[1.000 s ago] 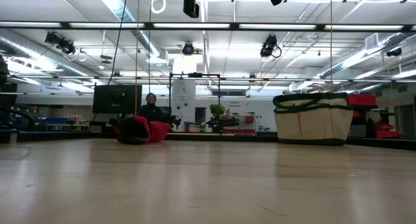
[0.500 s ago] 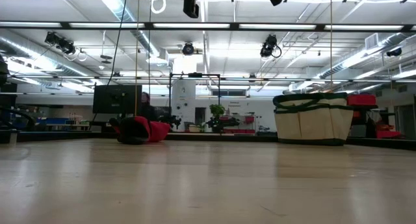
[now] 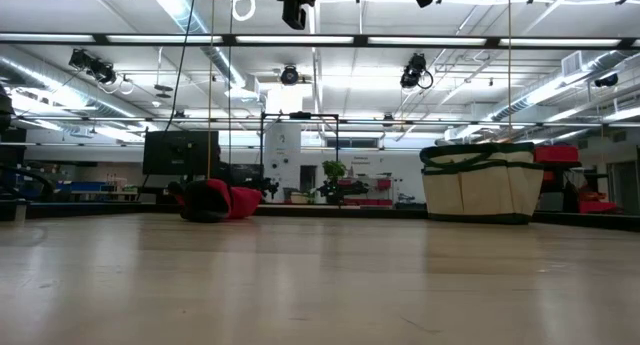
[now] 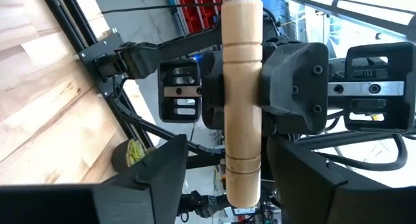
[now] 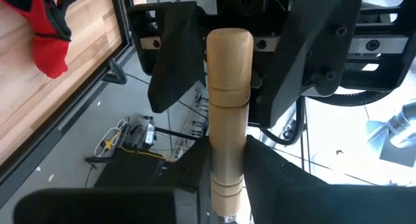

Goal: Pick & Place Garden tools in Gardening bag
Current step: Put the brown trowel into the gardening bag

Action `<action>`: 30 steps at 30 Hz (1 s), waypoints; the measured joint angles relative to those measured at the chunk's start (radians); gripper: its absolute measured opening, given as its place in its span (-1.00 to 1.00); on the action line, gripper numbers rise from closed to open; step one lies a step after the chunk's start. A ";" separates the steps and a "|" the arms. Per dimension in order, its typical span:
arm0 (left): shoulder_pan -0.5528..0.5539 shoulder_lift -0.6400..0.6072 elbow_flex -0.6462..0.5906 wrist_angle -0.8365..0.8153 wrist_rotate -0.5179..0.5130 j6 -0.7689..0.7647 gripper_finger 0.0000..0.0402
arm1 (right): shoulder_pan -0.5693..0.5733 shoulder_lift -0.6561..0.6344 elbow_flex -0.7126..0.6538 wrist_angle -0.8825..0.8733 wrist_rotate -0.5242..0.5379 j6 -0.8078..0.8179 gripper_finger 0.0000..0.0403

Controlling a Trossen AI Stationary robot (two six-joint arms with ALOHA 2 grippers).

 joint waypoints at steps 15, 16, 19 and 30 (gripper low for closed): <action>0.075 -0.003 0.000 0.015 0.149 0.023 0.13 | 0.000 0.000 0.000 0.005 0.084 0.090 -0.62; 0.082 -0.003 0.000 0.015 0.152 0.034 0.13 | 0.000 0.000 0.000 0.005 0.097 0.096 -0.62; 0.099 -0.003 0.000 0.015 0.144 0.074 0.12 | 0.000 0.000 0.001 0.004 0.127 0.119 -0.62; 0.107 -0.003 0.000 0.008 0.021 0.315 -0.02 | 0.000 0.000 0.001 0.004 0.199 0.236 -0.62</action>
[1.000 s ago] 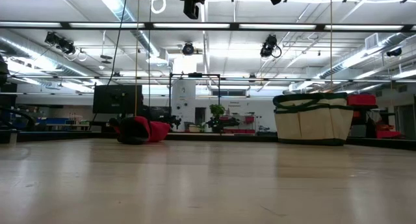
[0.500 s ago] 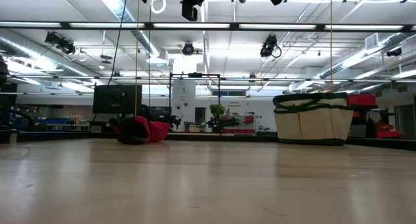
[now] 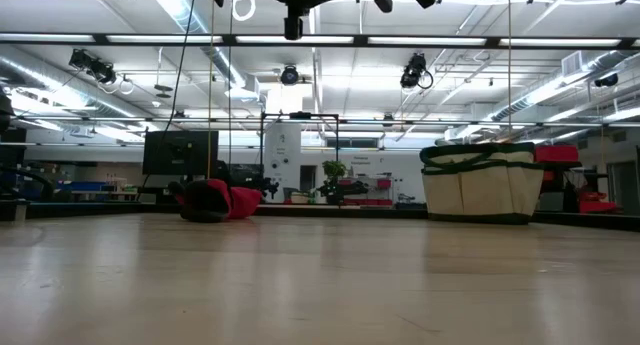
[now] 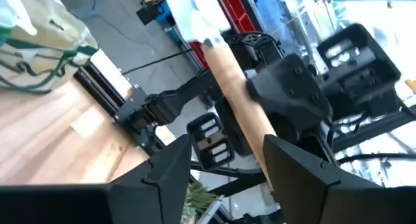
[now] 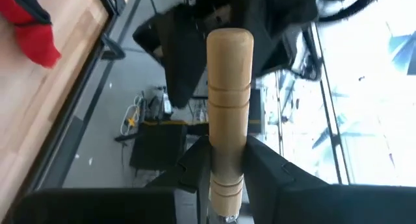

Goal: Pick & Place Garden tools in Gardening bag
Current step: Put the brown trowel into the gardening bag

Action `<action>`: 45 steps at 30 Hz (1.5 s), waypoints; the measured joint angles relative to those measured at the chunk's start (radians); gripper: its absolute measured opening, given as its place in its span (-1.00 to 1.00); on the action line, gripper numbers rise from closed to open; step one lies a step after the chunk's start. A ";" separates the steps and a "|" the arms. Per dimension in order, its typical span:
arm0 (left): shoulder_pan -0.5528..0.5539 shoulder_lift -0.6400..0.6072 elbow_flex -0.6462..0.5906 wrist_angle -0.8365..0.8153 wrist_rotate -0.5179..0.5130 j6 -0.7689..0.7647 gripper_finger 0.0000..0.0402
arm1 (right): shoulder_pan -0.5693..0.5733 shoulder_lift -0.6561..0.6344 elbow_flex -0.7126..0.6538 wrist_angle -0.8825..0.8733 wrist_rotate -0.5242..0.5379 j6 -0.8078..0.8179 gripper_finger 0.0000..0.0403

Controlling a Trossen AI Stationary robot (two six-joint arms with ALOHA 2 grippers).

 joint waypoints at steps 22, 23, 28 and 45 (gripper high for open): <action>0.000 -0.171 0.001 -0.191 -0.137 0.290 -0.30 | -0.003 -0.057 0.002 -0.038 0.102 0.412 -0.62; 0.000 -0.184 0.000 -0.213 -0.152 0.300 -0.31 | -0.003 -0.063 0.002 -0.045 0.102 0.434 -0.62; 0.000 -0.235 0.000 -0.267 -0.213 0.371 -0.37 | -0.003 -0.084 0.002 -0.074 0.102 0.543 -0.62; 0.000 -0.284 0.001 -0.288 -0.269 0.536 -0.43 | -0.023 -0.190 0.001 -0.264 -0.114 1.048 -0.62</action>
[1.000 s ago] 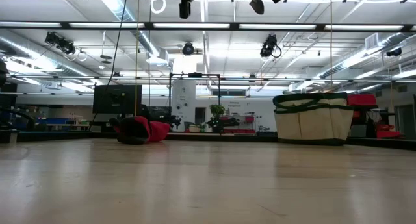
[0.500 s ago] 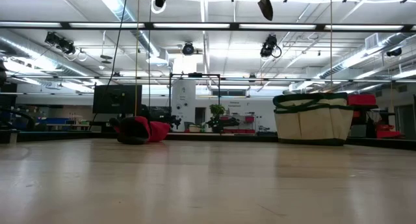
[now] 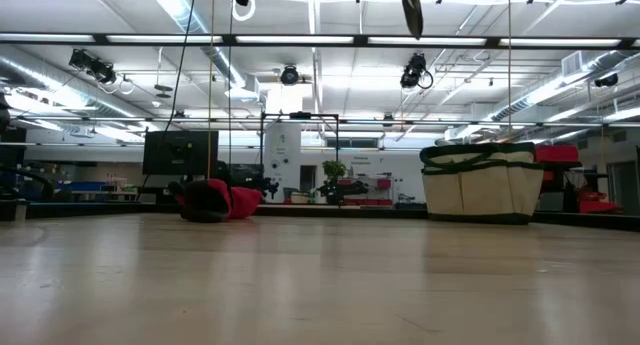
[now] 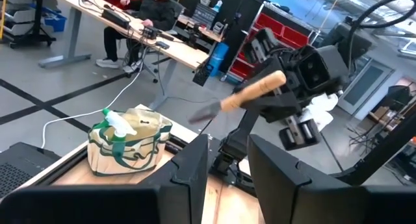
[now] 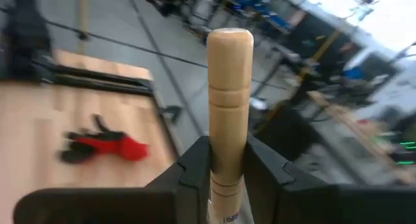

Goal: Pick & Place Garden tools in Gardening bag
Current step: Put the brown trowel into the gardening bag

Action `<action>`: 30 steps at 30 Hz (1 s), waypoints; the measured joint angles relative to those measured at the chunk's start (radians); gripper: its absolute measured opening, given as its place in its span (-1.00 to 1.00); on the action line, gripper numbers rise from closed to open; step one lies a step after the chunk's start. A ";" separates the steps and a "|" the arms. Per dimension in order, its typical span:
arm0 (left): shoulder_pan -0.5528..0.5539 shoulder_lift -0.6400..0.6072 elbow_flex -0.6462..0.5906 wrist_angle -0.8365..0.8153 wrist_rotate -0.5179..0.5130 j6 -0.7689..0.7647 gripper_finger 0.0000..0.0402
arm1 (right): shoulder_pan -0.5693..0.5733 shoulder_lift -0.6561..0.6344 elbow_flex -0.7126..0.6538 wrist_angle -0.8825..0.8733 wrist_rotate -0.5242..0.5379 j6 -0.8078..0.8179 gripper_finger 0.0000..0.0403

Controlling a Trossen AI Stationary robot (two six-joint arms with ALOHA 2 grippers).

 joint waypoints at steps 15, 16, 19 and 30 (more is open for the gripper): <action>0.000 0.000 0.000 0.001 0.000 0.047 -0.43 | -0.148 -0.020 0.000 -0.116 -0.293 0.235 -0.62; 0.000 0.000 0.000 0.001 0.000 0.050 -0.43 | -0.160 -0.020 0.000 -0.117 -0.294 0.235 -0.62; 0.000 0.000 0.000 0.001 0.000 0.052 -0.43 | -0.196 -0.020 0.000 -0.120 -0.312 0.235 -0.62; 0.000 0.001 0.000 0.002 0.000 0.053 -0.43 | -0.309 -0.022 -0.001 -0.160 -0.284 0.216 -0.62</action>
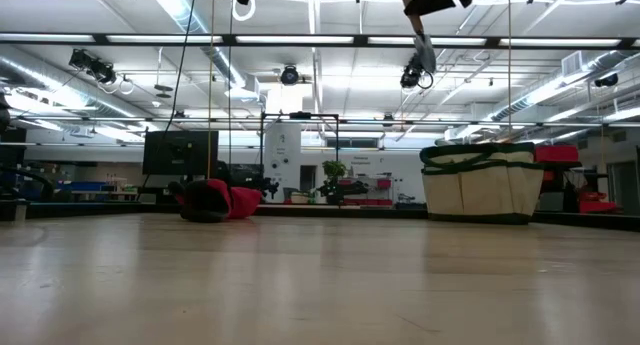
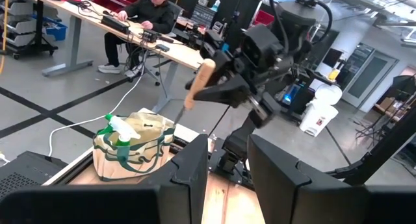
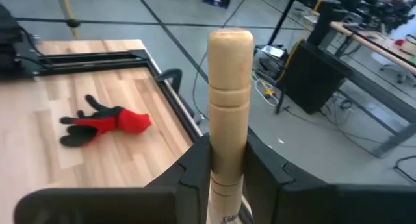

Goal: Pick & Place Garden tools in Gardening bag
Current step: Put the brown trowel into the gardening bag

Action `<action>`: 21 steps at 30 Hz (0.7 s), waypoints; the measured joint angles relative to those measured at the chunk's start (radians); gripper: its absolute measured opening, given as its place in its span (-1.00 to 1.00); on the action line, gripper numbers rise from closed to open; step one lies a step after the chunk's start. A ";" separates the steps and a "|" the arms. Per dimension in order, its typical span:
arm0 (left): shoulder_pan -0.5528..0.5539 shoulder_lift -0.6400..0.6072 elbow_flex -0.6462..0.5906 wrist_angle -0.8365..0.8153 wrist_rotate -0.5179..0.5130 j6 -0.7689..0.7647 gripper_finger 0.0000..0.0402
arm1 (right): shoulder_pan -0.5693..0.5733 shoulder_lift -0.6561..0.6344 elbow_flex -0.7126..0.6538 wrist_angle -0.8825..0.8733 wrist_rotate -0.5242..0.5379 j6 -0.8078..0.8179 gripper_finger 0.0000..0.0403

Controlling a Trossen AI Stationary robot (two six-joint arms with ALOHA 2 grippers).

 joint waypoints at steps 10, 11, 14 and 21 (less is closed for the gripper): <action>0.000 0.000 0.000 0.000 0.000 0.000 -0.43 | -0.063 0.000 0.000 -0.028 -0.027 -0.004 -0.70; 0.000 0.000 0.000 0.000 0.000 0.000 -0.43 | -0.069 0.000 0.000 -0.036 -0.027 0.001 -0.69; 0.000 0.000 0.000 0.000 0.000 0.000 -0.43 | -0.087 0.000 0.000 -0.063 -0.028 0.013 -0.69; 0.000 0.000 0.000 0.000 0.000 0.002 -0.43 | -0.146 0.000 0.000 -0.092 -0.028 0.026 -0.69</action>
